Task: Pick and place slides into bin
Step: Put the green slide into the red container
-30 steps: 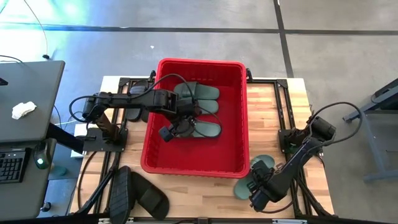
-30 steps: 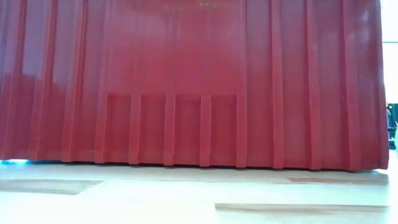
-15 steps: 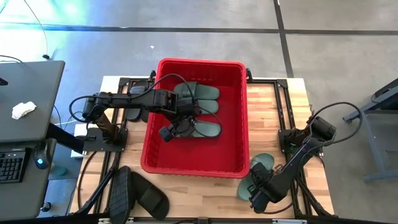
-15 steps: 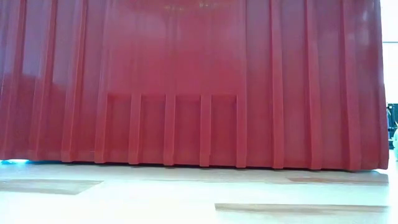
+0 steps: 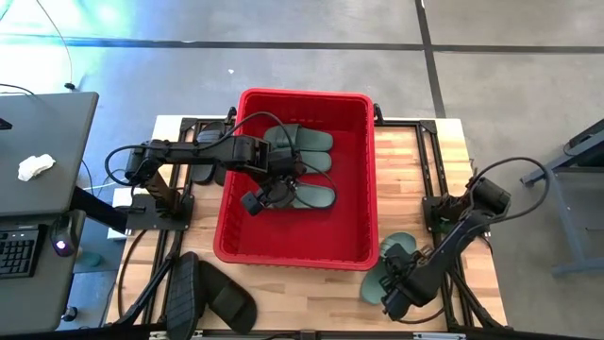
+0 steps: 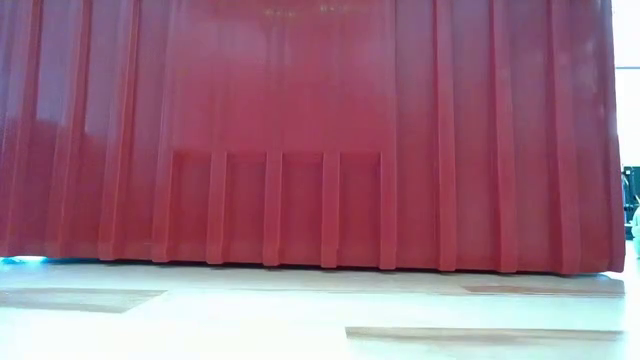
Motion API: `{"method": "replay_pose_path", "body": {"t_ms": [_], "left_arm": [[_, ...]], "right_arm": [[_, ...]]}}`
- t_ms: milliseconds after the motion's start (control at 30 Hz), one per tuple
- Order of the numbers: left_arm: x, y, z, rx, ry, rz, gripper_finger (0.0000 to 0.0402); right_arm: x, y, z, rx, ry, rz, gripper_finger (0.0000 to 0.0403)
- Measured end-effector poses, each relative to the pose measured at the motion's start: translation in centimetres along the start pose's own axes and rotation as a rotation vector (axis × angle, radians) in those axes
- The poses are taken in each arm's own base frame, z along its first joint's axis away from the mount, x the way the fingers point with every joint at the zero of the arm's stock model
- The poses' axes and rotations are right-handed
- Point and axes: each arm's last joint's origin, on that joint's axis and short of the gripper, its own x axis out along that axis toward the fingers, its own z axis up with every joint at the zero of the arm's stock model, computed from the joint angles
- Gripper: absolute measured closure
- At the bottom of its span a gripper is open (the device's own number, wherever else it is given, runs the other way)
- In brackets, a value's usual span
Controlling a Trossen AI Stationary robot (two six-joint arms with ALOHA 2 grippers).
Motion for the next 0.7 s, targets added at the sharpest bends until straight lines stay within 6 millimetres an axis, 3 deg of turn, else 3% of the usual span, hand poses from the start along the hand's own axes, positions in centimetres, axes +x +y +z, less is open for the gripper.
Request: {"method": "replay_pose_path", "body": {"t_ms": [367,700], "left_arm": [[0.00,0.01,0.00,0.000,0.000,0.001,0.0227],[0.00,0.20,0.16,0.002,-0.016,0.021,0.0230]], "right_arm": [[0.89,-0.85,0.07,0.059,0.014,-0.089,0.0248],[0.88,-0.87,0.23,0.052,-0.039,-0.080,0.0370]]}}
